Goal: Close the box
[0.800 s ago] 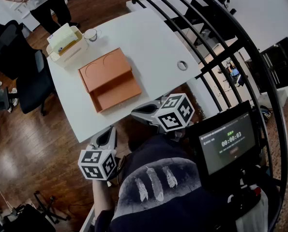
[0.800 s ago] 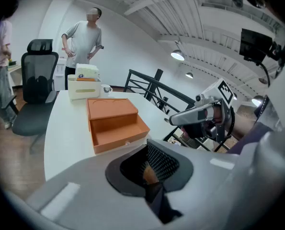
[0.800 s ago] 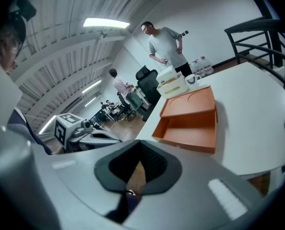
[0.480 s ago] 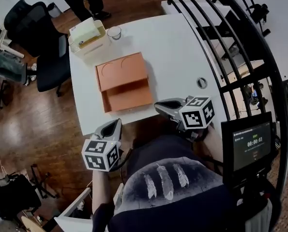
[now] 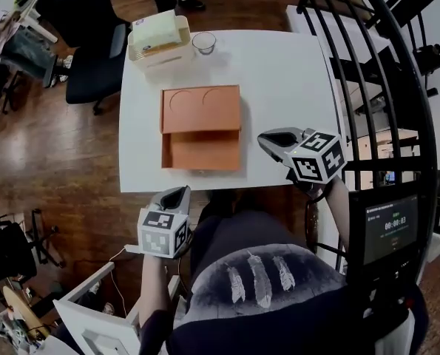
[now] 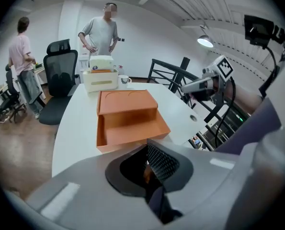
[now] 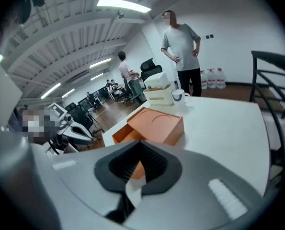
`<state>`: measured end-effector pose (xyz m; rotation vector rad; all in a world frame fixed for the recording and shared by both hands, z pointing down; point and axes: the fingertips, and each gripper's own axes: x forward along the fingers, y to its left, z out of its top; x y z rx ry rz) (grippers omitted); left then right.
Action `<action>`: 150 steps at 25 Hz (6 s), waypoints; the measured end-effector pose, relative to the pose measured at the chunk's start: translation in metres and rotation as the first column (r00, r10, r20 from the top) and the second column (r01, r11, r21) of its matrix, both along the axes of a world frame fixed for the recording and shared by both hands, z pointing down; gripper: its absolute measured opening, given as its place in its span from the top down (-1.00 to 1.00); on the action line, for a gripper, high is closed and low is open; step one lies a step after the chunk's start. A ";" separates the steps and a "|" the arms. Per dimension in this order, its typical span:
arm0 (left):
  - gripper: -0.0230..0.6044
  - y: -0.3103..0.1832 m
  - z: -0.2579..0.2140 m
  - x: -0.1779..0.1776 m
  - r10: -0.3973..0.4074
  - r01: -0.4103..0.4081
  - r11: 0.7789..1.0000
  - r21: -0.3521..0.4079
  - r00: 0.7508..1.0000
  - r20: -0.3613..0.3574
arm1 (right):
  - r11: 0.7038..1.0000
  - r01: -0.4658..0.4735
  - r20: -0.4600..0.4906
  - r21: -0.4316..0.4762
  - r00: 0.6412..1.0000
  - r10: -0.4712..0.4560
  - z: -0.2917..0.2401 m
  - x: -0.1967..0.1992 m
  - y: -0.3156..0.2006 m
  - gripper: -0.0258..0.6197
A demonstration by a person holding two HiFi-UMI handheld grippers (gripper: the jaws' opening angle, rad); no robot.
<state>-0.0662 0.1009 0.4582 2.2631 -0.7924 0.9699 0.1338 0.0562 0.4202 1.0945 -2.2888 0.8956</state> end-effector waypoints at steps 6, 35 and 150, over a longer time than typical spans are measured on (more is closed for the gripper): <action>0.88 -0.005 0.034 -0.007 0.080 -0.081 0.994 -0.073 0.997 -0.011 | 0.976 0.205 -0.329 0.078 0.929 -0.169 -0.011 -0.007 -0.093 0.91; 0.88 -0.010 0.162 0.003 -0.273 0.335 0.826 -0.454 0.941 0.198 | 0.685 0.671 -0.600 -0.283 0.433 -0.672 0.187 -0.084 -0.291 0.91; 0.88 -0.066 0.140 0.050 -0.244 0.200 0.764 -0.613 0.970 0.013 | 0.719 0.604 -0.582 -0.344 0.463 -0.668 0.200 -0.089 -0.285 0.91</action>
